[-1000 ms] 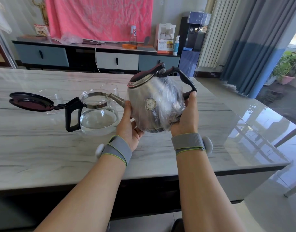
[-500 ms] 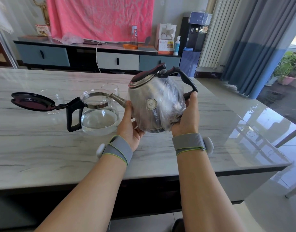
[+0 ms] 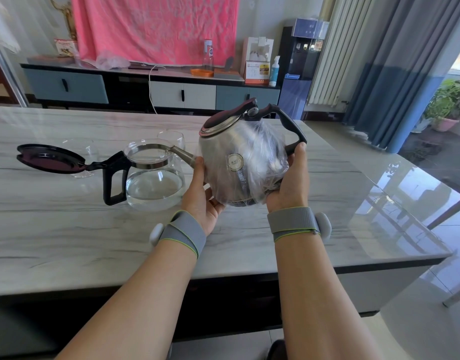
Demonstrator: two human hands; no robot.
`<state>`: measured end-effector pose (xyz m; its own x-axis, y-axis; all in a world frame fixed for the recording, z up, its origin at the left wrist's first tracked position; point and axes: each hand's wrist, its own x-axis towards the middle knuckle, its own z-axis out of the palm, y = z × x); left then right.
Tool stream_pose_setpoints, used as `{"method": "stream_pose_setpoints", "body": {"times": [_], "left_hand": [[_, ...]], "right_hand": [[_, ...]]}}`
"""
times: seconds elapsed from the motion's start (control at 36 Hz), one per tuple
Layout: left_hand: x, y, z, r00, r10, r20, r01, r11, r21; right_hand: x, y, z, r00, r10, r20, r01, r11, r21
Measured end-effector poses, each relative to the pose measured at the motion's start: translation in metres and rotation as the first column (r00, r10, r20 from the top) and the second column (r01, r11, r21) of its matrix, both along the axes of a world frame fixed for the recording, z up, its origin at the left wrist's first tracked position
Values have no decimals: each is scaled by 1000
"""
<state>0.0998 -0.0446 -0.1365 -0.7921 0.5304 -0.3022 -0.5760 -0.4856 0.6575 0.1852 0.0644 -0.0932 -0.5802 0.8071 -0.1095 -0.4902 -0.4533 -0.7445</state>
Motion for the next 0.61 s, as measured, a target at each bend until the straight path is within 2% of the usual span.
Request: {"method": "stream_pose_setpoints", "body": {"times": [0.61], "left_hand": [[1,-1,0,1000,-6,8,6,1000,-2]], "right_hand": [[0,0,0,1000,6,9,-6,1000,6]]}}
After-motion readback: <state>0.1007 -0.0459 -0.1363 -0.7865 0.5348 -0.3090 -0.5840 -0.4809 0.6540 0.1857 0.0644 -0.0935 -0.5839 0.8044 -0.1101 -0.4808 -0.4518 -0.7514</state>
